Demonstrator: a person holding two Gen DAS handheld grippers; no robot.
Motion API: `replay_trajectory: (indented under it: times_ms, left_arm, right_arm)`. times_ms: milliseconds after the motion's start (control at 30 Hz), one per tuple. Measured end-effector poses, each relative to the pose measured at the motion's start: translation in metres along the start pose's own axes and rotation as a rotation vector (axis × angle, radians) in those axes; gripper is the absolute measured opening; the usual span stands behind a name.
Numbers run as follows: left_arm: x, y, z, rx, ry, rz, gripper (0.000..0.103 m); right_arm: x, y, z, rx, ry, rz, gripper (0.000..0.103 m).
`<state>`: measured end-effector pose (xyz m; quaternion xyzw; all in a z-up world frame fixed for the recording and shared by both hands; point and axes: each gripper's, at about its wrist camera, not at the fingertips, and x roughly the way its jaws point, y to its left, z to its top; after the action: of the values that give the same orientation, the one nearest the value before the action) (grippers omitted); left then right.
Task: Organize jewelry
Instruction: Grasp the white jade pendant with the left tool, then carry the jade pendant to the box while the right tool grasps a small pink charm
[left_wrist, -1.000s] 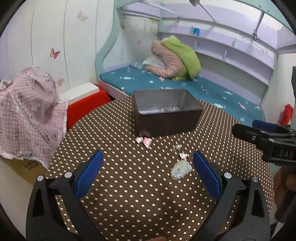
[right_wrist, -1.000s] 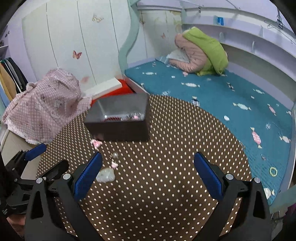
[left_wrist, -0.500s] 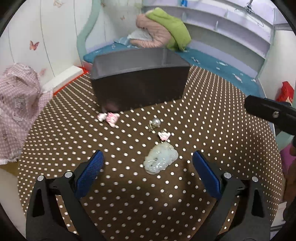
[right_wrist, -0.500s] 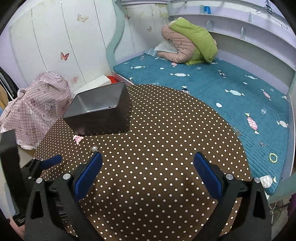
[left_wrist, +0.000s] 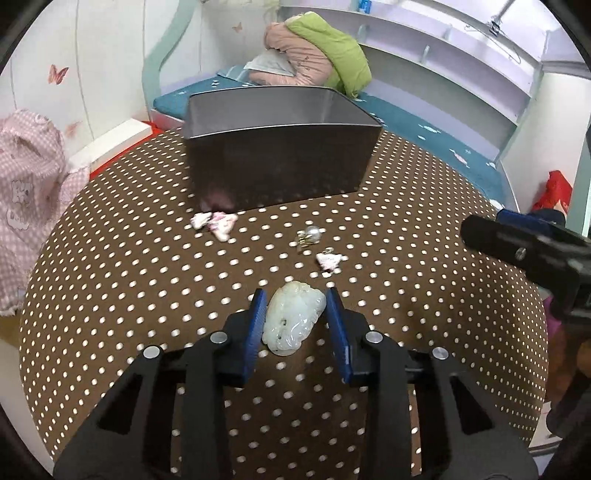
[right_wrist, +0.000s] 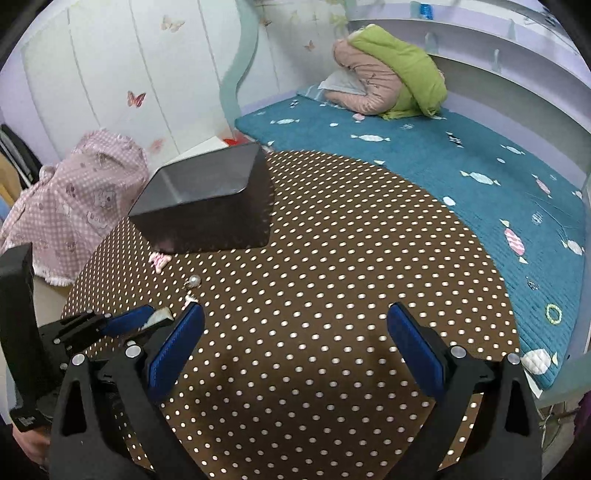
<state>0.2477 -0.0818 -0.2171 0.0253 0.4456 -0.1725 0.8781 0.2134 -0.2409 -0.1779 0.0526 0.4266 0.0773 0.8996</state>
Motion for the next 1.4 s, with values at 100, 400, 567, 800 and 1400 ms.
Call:
replay_trajectory:
  times_ms: [100,400,567,800,1400]
  left_arm:
    - [-0.008,0.013,-0.008,-0.029,-0.007,0.015,0.033]
    - [-0.041,0.049,-0.017,-0.103,-0.054,0.084,0.033]
    - [-0.058,0.066,-0.015,-0.126,-0.078,0.09,0.033]
    - [-0.061,0.07,-0.011,-0.146,-0.094,0.086,0.033]
    - [-0.093,0.069,0.049,-0.098,-0.234,0.089,0.033]
  right_arm:
    - [0.012,0.014,-0.001,-0.036,0.026,0.008,0.095]
    - [0.048,0.066,0.0,-0.186,0.056,0.028,0.086]
    - [0.06,0.081,-0.004,-0.254,0.073,0.032,0.059]
    - [0.058,0.086,-0.01,-0.321,0.046,0.033,0.013]
    - [-0.036,0.066,0.065,-0.283,-0.158,0.143,0.013]
